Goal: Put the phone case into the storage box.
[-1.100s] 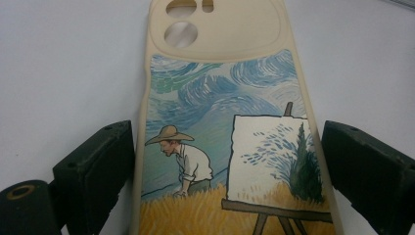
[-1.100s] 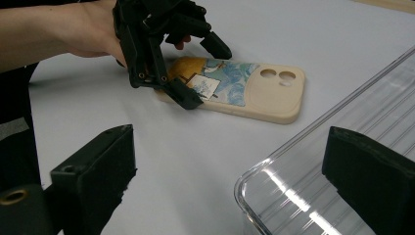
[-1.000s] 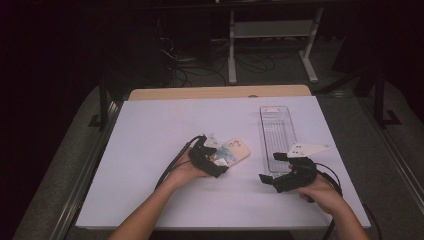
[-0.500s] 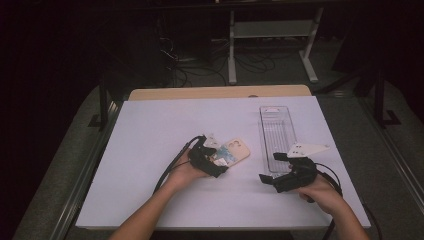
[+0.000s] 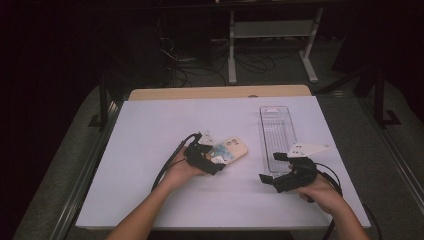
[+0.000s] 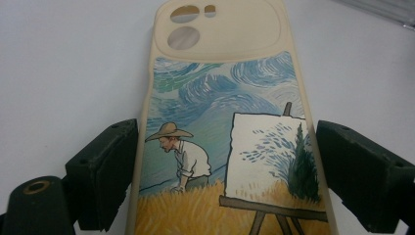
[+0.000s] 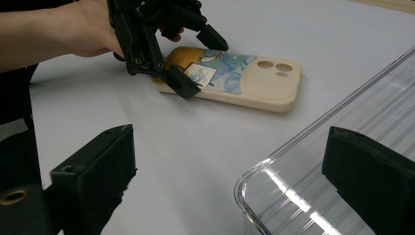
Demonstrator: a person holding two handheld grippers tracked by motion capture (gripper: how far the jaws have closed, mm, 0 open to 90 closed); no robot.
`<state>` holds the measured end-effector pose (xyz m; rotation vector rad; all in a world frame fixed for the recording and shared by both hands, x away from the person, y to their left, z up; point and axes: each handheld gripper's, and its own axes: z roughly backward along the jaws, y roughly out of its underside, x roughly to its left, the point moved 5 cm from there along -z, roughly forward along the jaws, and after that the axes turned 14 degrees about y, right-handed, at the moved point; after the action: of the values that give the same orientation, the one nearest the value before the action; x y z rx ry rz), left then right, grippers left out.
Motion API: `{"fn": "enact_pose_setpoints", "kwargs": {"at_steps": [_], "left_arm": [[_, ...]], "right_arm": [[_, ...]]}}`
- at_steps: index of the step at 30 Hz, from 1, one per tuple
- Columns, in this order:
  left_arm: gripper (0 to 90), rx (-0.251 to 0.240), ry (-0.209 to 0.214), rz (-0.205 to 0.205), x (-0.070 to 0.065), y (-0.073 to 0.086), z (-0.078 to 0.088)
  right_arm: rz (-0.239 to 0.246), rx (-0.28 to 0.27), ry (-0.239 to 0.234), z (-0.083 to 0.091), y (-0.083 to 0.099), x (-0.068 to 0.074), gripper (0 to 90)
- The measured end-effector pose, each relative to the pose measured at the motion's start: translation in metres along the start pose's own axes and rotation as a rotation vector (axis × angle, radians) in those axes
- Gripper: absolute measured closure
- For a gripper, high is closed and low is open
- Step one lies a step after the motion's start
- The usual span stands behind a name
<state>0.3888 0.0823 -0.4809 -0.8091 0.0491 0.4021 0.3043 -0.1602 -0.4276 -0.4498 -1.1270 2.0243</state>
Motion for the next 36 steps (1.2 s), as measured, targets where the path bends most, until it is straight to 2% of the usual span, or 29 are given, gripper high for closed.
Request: {"fn": "enact_pose_setpoints", "kwargs": {"at_steps": [5, 10, 12, 13, 17, 23, 24, 28, 29, 30, 34, 36], "left_arm": [[11.2, -0.008, 0.013, -0.009, -0.001, -0.003, 0.007], [11.1, -0.017, 0.05, -0.009, -0.006, -0.006, 0.014], [11.1, 0.005, 0.06, -0.027, -0.006, -0.006, 0.017], [11.1, 0.023, 0.058, -0.049, -0.005, -0.006, 0.02], [11.1, 0.017, 0.075, -0.056, -0.006, -0.009, 0.028], [11.1, 0.014, 0.089, -0.051, -0.008, -0.009, 0.039], [11.1, -0.009, 0.099, -0.038, -0.009, -0.009, 0.044], [11.1, -0.001, 0.108, -0.062, -0.009, -0.008, 0.055], [11.1, 0.019, 0.109, -0.079, -0.008, -0.008, 0.059], [11.1, 0.003, 0.115, -0.07, -0.009, -0.009, 0.06], [11.1, -0.007, 0.138, -0.099, -0.012, -0.012, 0.072], [11.1, -0.019, 0.155, -0.098, -0.014, -0.014, 0.077]], "right_arm": [[0.0, 0.0, 0.0, 0.0, 0.0, 0.0, 5.0], [0.001, -0.001, -0.001, 0.0, 0.0, 0.0, 5.1], [0.001, -0.001, -0.001, 0.0, 0.0, 0.0, 5.0], [0.001, -0.001, -0.002, 0.0, 0.0, 0.0, 5.1], [0.0, -0.001, -0.001, 0.0, 0.0, 0.0, 5.0], [-0.001, 0.002, 0.0, 0.0, 0.0, 0.0, 5.0], [-0.001, 0.004, -0.003, 0.0, 0.0, 0.0, 5.0], [0.003, 0.007, -0.002, 0.0, 0.0, 0.0, 5.0], [0.005, 0.007, -0.001, 0.0, -0.001, 0.0, 5.0], [0.002, 0.008, -0.001, 0.0, -0.001, 0.0, 5.0], [0.002, 0.006, -0.009, 0.0, -0.001, -0.001, 5.0], [0.006, 0.011, -0.009, 0.0, -0.001, -0.001, 5.0]]}}
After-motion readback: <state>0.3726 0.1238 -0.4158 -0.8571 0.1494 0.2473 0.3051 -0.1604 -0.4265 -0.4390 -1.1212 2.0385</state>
